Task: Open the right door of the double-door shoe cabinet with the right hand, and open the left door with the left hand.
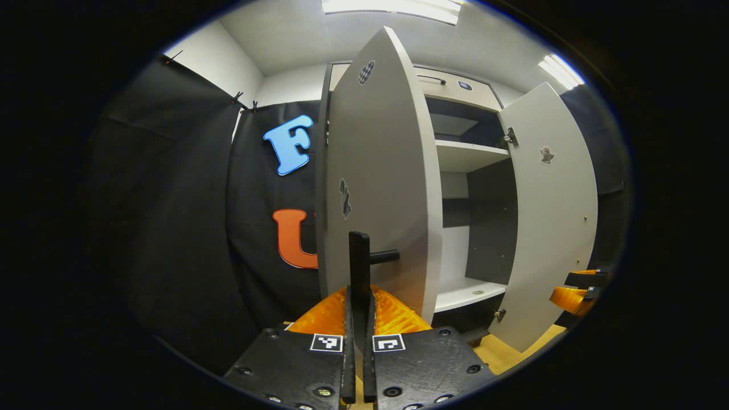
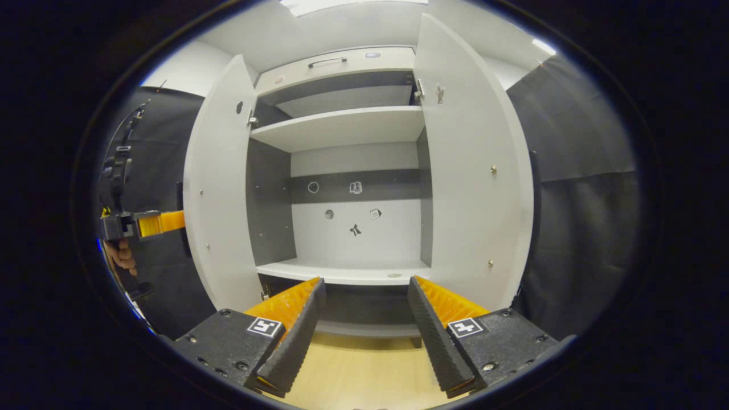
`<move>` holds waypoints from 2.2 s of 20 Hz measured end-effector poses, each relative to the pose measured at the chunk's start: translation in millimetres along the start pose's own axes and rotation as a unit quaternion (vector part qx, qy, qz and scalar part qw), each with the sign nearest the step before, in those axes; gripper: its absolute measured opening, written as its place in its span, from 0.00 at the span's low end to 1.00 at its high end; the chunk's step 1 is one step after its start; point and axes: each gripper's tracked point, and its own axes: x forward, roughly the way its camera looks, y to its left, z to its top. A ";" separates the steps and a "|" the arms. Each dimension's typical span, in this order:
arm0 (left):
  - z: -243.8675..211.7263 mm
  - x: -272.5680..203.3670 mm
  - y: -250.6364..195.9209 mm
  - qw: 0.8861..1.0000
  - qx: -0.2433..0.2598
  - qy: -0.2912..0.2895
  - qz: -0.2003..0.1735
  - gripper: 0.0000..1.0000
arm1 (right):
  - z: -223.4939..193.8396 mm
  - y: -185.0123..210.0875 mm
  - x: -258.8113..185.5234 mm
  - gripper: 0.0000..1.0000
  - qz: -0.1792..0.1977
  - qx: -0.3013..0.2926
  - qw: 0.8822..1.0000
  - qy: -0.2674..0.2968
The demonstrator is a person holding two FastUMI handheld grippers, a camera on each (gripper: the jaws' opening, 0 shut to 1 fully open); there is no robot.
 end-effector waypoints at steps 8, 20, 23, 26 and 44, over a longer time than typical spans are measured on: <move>-4.5 -2.4 62.5 0.999 -0.034 -0.007 0.011 0.00 | -4.1 5.2 7.0 0.91 -0.001 0.002 1.000 0.004; 5.3 -69.1 101.8 0.995 0.026 -0.037 0.084 0.01 | -4.3 -25.3 0.1 0.91 -0.044 -0.005 0.999 0.004; 10.2 -70.9 29.5 0.998 -0.013 -0.046 0.037 0.00 | 4.4 -31.1 -0.2 0.92 -0.049 0.004 0.999 -0.005; -2.7 -49.2 -27.7 0.999 -0.027 -0.038 0.001 0.00 | 16.7 -31.1 -6.1 0.92 -0.047 -0.001 0.999 -0.020; -39.1 -32.5 -78.7 0.999 0.012 0.004 0.030 0.85 | 29.9 -24.7 -18.6 0.91 -0.033 -0.009 0.999 -0.041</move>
